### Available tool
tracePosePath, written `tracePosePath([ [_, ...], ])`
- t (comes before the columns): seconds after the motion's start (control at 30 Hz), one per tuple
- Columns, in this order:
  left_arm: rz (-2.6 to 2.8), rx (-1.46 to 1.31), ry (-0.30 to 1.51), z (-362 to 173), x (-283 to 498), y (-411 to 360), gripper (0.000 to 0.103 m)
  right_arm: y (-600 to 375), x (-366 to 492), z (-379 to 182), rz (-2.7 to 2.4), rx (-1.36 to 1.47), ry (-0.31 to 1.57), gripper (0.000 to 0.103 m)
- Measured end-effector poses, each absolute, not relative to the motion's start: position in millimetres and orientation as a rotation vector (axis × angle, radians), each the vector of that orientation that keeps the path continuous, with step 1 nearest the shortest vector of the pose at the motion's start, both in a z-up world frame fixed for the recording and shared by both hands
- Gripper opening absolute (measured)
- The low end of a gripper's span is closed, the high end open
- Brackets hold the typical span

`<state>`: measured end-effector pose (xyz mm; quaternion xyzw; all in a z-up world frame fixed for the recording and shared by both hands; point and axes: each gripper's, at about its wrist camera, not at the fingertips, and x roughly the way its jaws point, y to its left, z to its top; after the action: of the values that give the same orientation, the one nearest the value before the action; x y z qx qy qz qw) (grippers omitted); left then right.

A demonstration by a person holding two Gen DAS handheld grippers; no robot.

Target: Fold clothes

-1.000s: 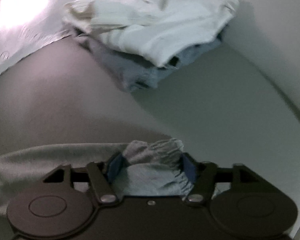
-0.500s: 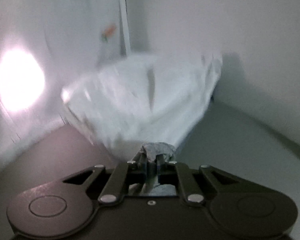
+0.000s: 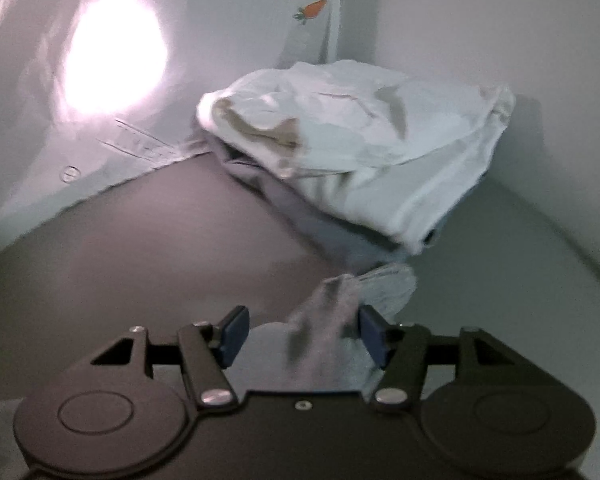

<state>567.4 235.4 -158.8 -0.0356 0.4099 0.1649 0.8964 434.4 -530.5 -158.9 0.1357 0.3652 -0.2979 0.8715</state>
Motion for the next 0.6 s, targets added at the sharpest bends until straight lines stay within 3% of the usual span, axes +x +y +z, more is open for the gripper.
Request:
tracePosePath([
  [0.23,0.373,-0.055,0.91,-196.0,643.8,233.0,0.064,-510.1,464.9,-179.6,-0.477,0.53,0.807,0.064],
  [0.47,0.352,-0.107,0.897,-206.8,661.3,238.8,0.061,-499.5,484.6,-200.5,-0.571,0.598,0.874,0.061],
  [0.5,0.344,-0.124,0.884,-207.0,659.3,238.9,0.056,-497.0,486.2,-201.2,-0.588,0.584,0.874,0.052],
  [0.53,0.339,-0.137,0.866,-207.7,657.3,238.8,0.046,-495.2,487.4,-201.7,-0.605,0.571,0.878,0.033],
  [0.57,0.339,-0.143,0.847,-208.1,655.1,237.6,0.029,-493.9,488.1,-202.7,-0.619,0.565,0.885,0.024],
  [0.6,0.34,-0.139,0.835,-208.2,654.1,235.7,0.02,-495.3,487.7,-203.6,-0.63,0.584,0.881,0.013],
])
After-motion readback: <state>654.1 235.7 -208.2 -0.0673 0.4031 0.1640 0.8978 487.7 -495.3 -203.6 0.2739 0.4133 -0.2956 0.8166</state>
